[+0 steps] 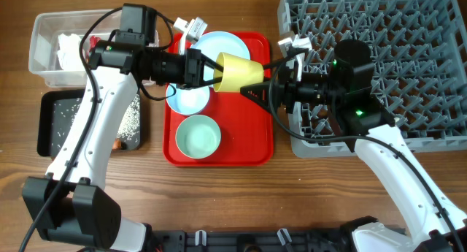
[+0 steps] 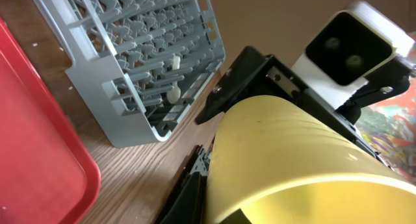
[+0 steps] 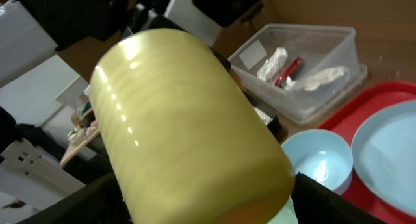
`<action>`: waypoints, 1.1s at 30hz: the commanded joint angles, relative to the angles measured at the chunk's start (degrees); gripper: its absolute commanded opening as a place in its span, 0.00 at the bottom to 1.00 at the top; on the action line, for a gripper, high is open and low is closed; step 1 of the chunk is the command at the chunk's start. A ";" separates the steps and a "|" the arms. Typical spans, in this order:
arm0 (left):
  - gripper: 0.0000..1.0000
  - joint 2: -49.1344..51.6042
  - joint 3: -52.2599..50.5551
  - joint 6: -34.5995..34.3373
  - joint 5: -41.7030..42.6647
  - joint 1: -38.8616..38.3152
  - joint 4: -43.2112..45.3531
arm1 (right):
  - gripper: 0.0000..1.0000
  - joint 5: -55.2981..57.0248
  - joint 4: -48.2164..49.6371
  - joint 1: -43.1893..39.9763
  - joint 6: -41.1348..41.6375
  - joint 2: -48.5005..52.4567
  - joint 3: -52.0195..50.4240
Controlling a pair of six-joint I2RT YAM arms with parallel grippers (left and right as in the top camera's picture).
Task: Sort waste into correct bins and load items into the dishwasher rack
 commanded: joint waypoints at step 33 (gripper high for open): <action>0.15 0.50 0.15 1.55 8.81 -2.99 7.43 | 0.47 -6.88 8.11 -2.78 4.02 0.52 -0.02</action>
